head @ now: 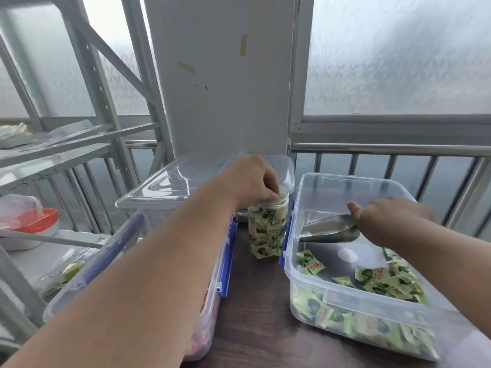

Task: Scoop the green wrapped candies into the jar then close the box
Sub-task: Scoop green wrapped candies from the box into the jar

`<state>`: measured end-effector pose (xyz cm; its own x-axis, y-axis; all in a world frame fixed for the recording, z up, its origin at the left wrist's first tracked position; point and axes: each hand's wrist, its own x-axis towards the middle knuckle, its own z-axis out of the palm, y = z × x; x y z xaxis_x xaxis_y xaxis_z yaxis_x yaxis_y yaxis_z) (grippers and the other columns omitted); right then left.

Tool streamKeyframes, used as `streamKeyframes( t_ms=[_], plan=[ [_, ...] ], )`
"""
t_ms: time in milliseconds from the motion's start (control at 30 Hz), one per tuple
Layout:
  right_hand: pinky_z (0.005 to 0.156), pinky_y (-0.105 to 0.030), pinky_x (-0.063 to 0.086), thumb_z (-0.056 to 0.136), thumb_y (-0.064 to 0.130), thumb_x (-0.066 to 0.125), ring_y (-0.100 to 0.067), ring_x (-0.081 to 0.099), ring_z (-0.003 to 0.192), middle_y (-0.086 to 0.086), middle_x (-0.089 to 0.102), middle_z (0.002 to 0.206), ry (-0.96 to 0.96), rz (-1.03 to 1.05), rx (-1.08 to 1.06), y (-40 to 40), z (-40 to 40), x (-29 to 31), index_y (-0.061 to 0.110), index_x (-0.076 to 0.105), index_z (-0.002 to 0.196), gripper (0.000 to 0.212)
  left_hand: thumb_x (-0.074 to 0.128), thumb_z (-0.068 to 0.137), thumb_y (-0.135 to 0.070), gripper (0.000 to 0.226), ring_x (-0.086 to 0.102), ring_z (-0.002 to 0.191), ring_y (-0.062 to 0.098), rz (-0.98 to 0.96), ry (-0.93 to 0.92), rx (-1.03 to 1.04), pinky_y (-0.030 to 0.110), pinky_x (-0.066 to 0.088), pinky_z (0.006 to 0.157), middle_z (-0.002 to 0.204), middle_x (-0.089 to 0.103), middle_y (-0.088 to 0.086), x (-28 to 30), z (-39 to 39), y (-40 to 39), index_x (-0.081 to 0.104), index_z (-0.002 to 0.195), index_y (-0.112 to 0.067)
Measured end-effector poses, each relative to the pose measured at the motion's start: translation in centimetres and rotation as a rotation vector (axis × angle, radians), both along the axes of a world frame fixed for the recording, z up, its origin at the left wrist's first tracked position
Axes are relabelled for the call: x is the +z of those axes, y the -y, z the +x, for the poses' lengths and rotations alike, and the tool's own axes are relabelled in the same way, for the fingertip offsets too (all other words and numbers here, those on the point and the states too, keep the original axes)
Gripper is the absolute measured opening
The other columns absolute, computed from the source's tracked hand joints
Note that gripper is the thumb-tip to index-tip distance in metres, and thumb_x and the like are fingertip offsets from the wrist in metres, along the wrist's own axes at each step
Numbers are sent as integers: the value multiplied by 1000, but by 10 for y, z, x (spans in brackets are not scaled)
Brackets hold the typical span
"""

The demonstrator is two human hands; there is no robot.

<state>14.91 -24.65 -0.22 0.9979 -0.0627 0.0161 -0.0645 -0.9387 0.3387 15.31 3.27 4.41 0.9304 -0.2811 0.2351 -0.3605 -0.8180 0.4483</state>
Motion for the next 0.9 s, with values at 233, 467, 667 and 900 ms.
streamKeyframes(
  t_ms=[233, 467, 667, 900],
  plan=[
    [96, -45, 53, 95, 77, 17, -30, 59, 124, -6, 64, 137, -9, 138, -87, 2, 5, 8, 28, 65, 132, 77, 77, 90, -62, 68, 61, 134, 20, -117, -85, 99, 33, 50, 102, 149, 63, 3, -11, -13, -19, 64, 145, -25],
    [70, -37, 47, 85, 81, 44, -28, 59, 105, -9, 65, 113, 274, 198, 73, 6, 2, 16, 22, 68, 107, 68, 89, 77, -42, 110, 57, 132, 22, -183, -172, 104, 45, 52, 111, 156, 51, -1, -42, -19, -17, 27, 166, -26],
    [70, -36, 52, 75, 75, 52, -21, 51, 97, 2, 61, 79, 189, 185, 271, 14, 2, 32, 23, 69, 71, 55, 89, 80, -32, 93, 59, 125, 19, -210, -111, 65, 38, 53, 106, 149, 55, -3, -45, -23, -16, 39, 157, -26],
    [56, -33, 45, 84, 56, 72, -15, 48, 55, 3, 53, 53, -146, 353, 354, -5, 3, 3, 15, 68, 60, 48, 90, 76, -30, 92, 61, 117, 18, -204, -108, 43, 32, 52, 94, 146, 55, -5, -47, -19, -20, 40, 154, -29]
  ],
)
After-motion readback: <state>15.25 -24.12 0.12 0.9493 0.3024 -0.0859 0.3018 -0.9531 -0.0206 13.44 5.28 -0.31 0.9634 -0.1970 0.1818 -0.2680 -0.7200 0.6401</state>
